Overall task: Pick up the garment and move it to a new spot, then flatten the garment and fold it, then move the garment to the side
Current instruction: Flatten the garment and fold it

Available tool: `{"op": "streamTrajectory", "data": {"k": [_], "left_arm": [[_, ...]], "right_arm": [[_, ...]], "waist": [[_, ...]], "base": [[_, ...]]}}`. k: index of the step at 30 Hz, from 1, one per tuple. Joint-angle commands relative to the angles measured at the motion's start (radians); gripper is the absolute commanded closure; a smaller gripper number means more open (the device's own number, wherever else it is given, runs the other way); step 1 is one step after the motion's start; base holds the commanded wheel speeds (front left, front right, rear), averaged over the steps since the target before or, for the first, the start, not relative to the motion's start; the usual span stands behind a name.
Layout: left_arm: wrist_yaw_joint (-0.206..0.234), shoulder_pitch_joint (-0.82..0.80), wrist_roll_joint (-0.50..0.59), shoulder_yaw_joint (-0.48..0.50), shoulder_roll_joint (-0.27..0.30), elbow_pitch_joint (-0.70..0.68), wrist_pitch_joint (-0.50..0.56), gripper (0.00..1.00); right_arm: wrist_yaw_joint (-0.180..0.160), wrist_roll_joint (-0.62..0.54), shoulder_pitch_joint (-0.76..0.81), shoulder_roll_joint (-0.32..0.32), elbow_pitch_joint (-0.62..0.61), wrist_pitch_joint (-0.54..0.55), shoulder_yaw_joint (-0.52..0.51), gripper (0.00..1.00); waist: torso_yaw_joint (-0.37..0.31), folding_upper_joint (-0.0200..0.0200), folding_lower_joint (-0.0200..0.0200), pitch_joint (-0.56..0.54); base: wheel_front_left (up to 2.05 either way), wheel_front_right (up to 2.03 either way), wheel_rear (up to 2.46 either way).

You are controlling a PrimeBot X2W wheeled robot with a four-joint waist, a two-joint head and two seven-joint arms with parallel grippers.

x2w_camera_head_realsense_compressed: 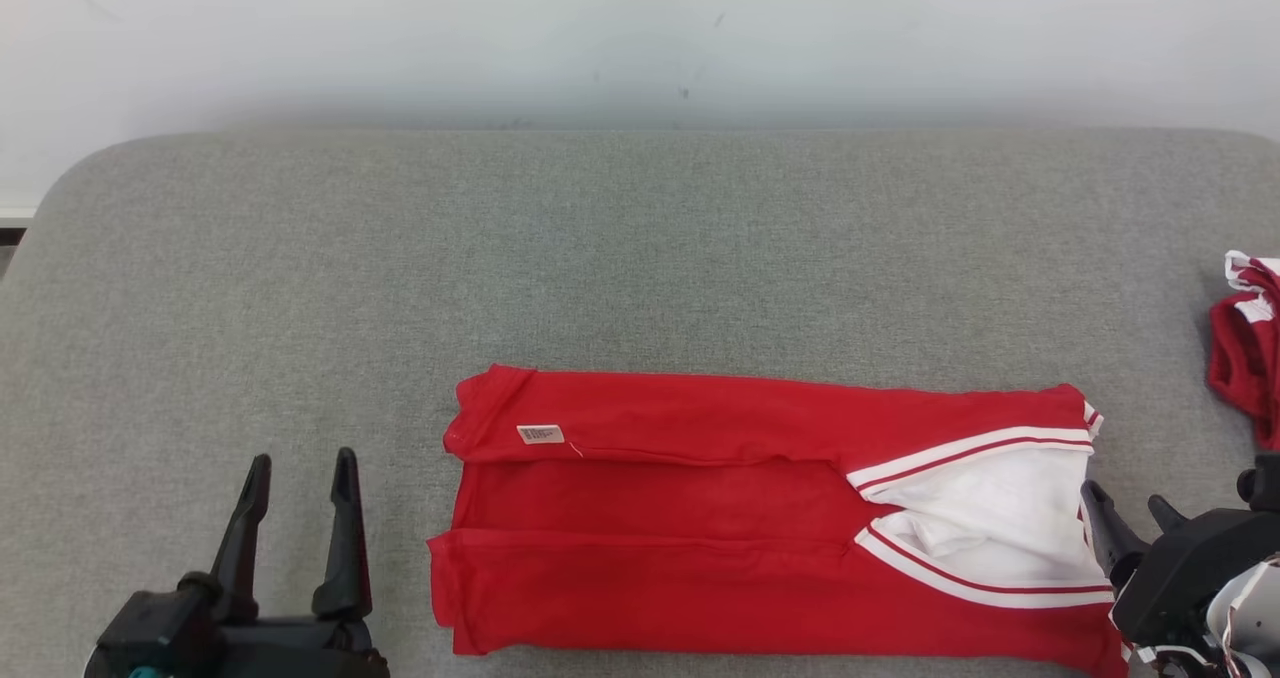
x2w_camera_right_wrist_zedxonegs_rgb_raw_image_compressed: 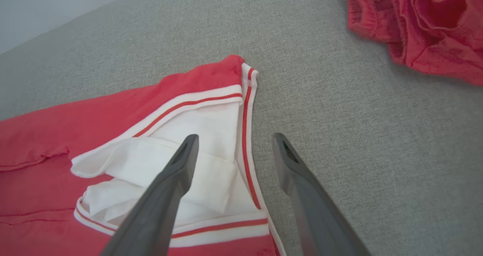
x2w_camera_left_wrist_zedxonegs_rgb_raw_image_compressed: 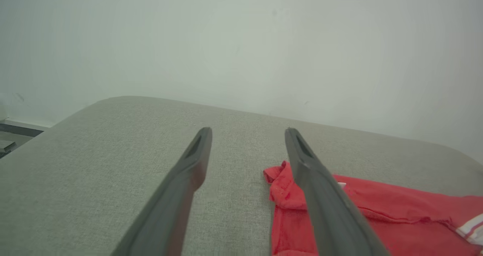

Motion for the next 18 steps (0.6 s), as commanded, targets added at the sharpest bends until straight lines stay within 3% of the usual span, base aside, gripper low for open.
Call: {"op": "streamTrajectory", "data": {"k": [1, 11, 18], "left_arm": [[-0.006, 0.018, 0.007, 0.011, -0.005, 0.000, -0.001, 0.00], [-0.034, 0.019, 0.028, 0.054, -0.015, 0.014, -0.001, 0.00], [-0.037, -0.003, 0.016, 0.029, -0.016, 0.034, -0.001, 0.00]], "right_arm": [[-0.003, -0.007, -0.011, 0.006, 0.018, -0.007, -0.007, 0.00], [-0.003, 0.007, -0.092, 0.026, 0.189, -0.006, -0.001, 0.00], [-0.003, -0.082, -0.148, 0.037, 0.328, 0.027, -0.026, 0.00]], "waist": [[0.003, 0.0000, 0.0000, 0.003], [0.015, 0.0000, 0.0000, 0.021], [0.036, 0.0000, 0.0000, 0.026]], "base": [[0.00, 0.00, 0.00], [0.00, 0.00, 0.00], [0.00, 0.00, 0.00]]}}
